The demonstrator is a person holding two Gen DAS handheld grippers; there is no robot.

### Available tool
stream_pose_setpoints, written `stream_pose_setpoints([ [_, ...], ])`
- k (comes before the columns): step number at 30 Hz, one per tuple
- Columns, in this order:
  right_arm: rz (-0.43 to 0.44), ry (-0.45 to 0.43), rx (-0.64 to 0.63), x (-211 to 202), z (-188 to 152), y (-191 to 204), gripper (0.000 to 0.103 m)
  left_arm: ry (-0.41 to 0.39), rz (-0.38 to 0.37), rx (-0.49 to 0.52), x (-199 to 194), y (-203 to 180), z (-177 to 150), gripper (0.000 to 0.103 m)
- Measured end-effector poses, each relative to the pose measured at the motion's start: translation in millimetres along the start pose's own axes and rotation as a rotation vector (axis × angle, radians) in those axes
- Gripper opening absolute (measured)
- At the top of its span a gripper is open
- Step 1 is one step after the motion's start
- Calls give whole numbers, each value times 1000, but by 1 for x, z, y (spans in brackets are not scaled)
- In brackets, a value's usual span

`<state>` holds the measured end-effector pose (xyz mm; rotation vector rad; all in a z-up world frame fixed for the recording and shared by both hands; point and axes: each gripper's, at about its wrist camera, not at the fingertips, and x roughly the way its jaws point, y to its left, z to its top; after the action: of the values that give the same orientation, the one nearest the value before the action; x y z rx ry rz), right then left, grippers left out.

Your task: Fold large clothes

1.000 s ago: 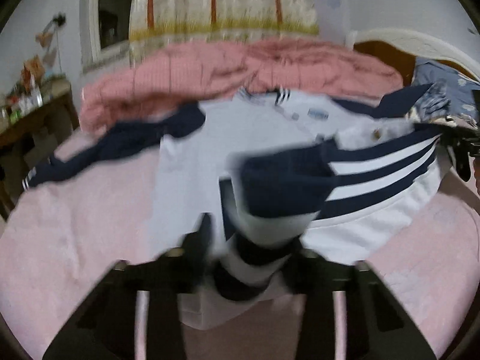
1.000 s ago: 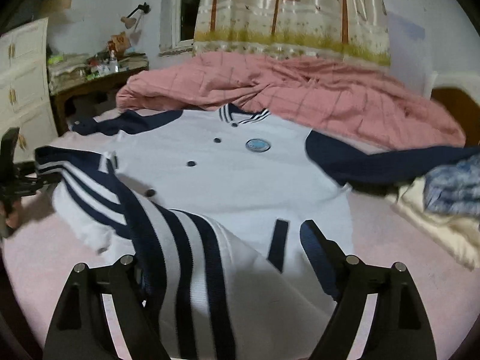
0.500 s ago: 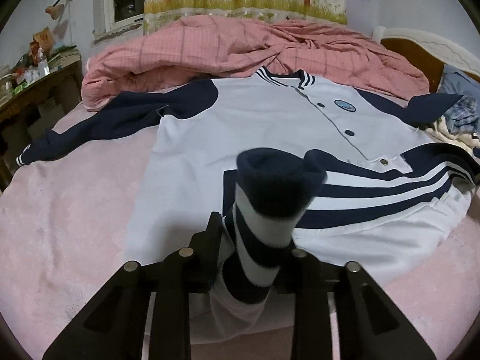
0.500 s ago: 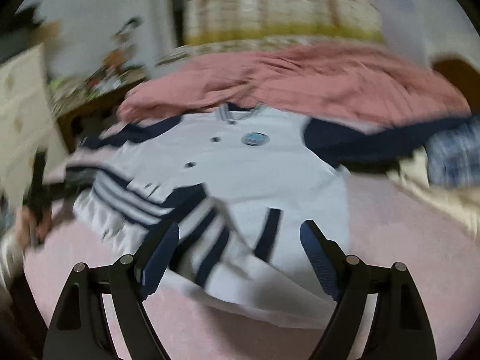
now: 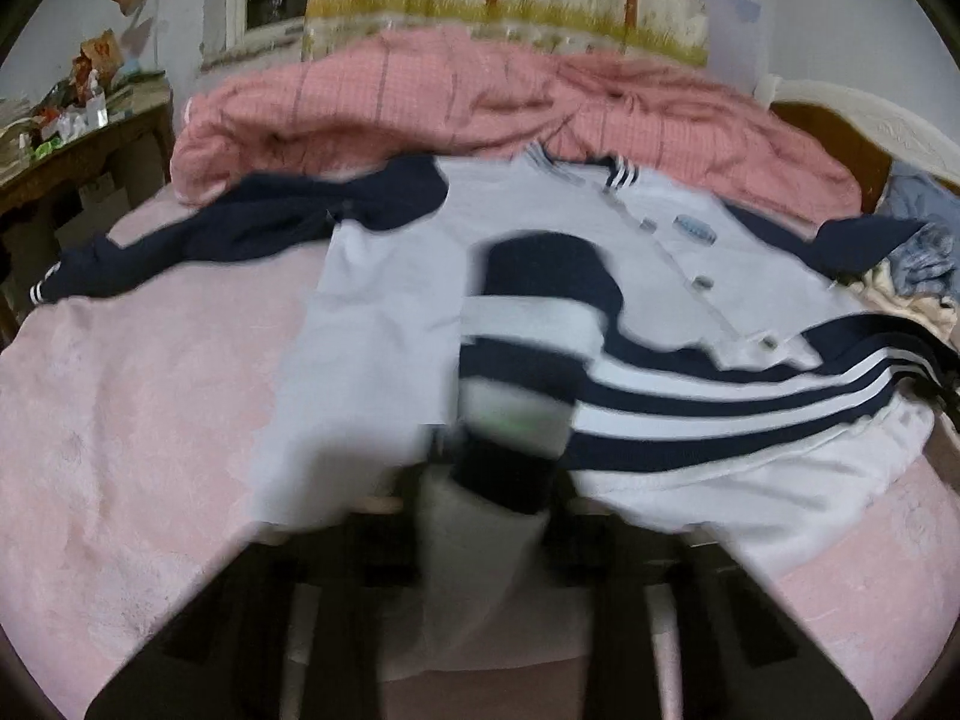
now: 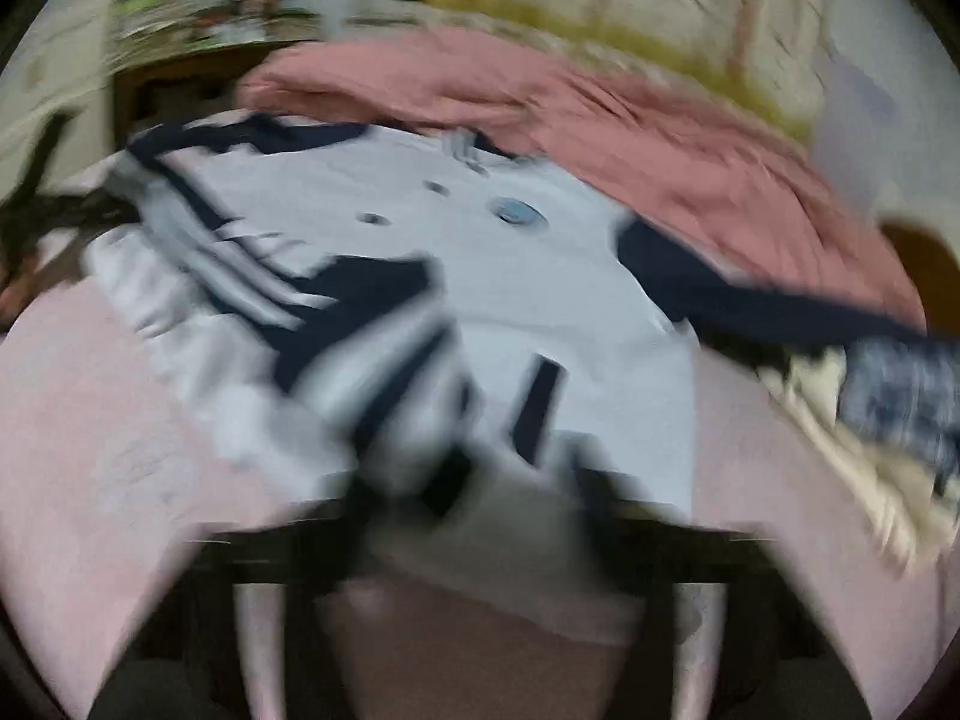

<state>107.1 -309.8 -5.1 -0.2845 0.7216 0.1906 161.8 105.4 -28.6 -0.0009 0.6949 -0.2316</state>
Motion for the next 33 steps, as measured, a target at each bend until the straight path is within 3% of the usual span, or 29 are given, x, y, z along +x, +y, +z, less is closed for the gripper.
stream_pose_setpoints([
  [3, 45, -80, 129, -12, 6, -23, 11, -105, -11, 8, -27, -1, 9, 9],
  [6, 108, -170, 235, -32, 13, -41, 10, -132, -50, -32, -42, 8, 22, 9],
  [10, 185, -131, 351, -16, 11, -64, 10, -40, -143, -169, -18, 32, 29, 10],
  [13, 162, -55, 383, 14, 7, -72, 10, 38, -99, -145, 15, 29, 22, 12],
  [16, 119, -11, 394, 34, 1, -75, 10, 87, -35, -100, 29, 20, 17, 25],
  [18, 139, -13, 420, 35, -2, -80, 12, 55, -19, -124, 19, 24, 17, 55],
  [19, 140, -22, 422, 31, -3, -81, 19, 44, -25, -137, 14, 27, 15, 61],
  [21, 96, -38, 411, 19, -7, -81, 45, 58, -60, -170, 5, 33, 9, 69],
  [22, 60, -48, 409, 12, -9, -81, 66, 69, -73, -185, 2, 36, 4, 70],
  [23, 38, -66, 419, 4, -13, -84, 73, 83, -81, -200, -2, 37, 0, 74],
  [26, 67, -87, 507, -14, -23, -98, 73, 105, -92, -243, -16, 40, -10, 79],
  [30, 120, -91, 660, -27, -57, -111, 73, 103, -85, -247, -30, 32, -16, 96],
  [33, 203, -66, 754, -23, -82, -113, 73, 143, -78, -258, -26, 29, -26, 99],
])
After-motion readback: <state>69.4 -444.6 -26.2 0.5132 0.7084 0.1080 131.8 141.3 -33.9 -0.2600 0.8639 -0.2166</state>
